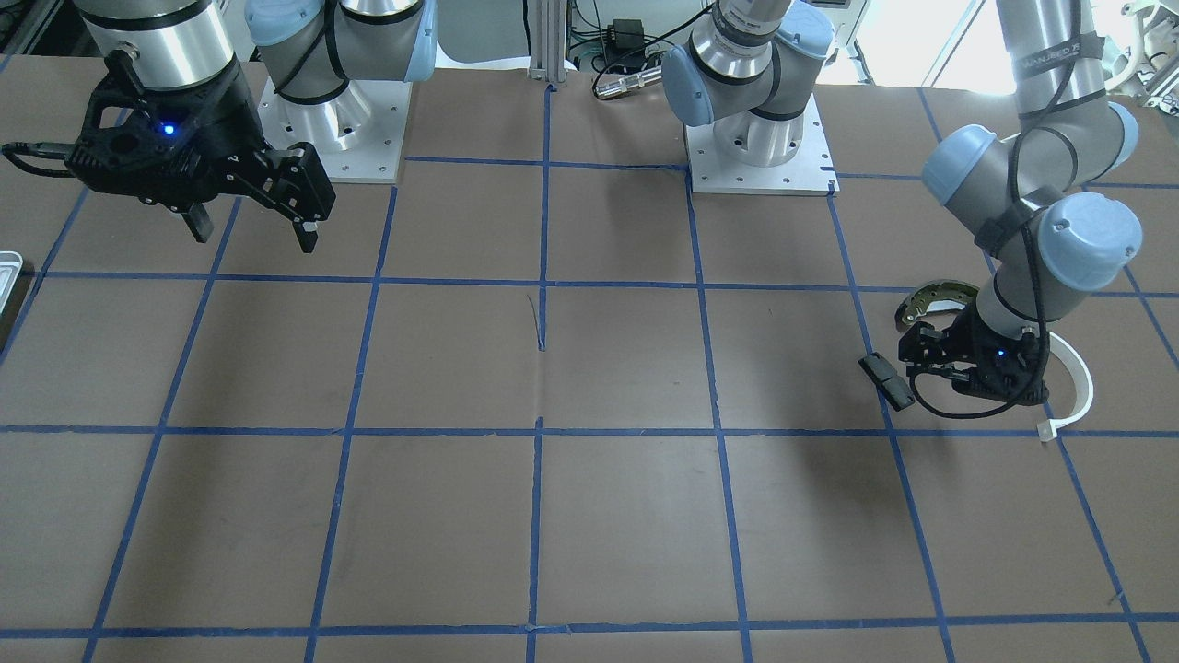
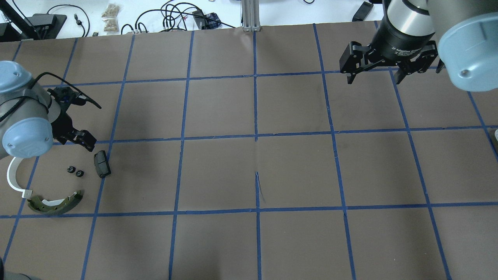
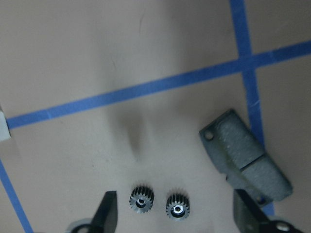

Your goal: Place bearing gear from tray to pile

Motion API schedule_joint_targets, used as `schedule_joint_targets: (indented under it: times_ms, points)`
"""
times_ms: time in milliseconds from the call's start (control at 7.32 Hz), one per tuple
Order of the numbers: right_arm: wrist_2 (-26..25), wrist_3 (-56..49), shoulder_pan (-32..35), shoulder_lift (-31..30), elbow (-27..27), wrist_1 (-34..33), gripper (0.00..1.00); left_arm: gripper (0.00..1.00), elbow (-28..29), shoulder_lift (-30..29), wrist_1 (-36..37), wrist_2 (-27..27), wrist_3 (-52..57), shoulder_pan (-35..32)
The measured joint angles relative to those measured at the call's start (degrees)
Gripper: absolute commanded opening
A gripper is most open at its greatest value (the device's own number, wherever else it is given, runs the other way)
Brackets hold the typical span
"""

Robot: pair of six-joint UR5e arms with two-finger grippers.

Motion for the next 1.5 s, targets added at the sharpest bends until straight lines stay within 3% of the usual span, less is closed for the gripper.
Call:
schedule_joint_targets:
  times_ms: [410,820,1093,1503]
  points:
    - [0.0,0.0,0.0,-0.02,0.0,0.0,1.0,1.0,11.63,5.25,-18.82,-2.86,-21.3,-15.63]
    - [-0.06,0.0,0.03,-0.02,0.0,0.04,1.0,1.0,15.01,11.49,-26.78,-5.22,-36.08,-27.0]
    - [-0.08,0.0,0.0,-0.02,0.0,0.03,1.0,1.0,16.46,14.99,-32.37,-5.06,-37.59,-26.91]
    - [-0.09,0.0,0.0,-0.02,0.0,0.01,1.0,1.0,18.63,16.74,-36.05,-8.47,-37.61,-19.99]
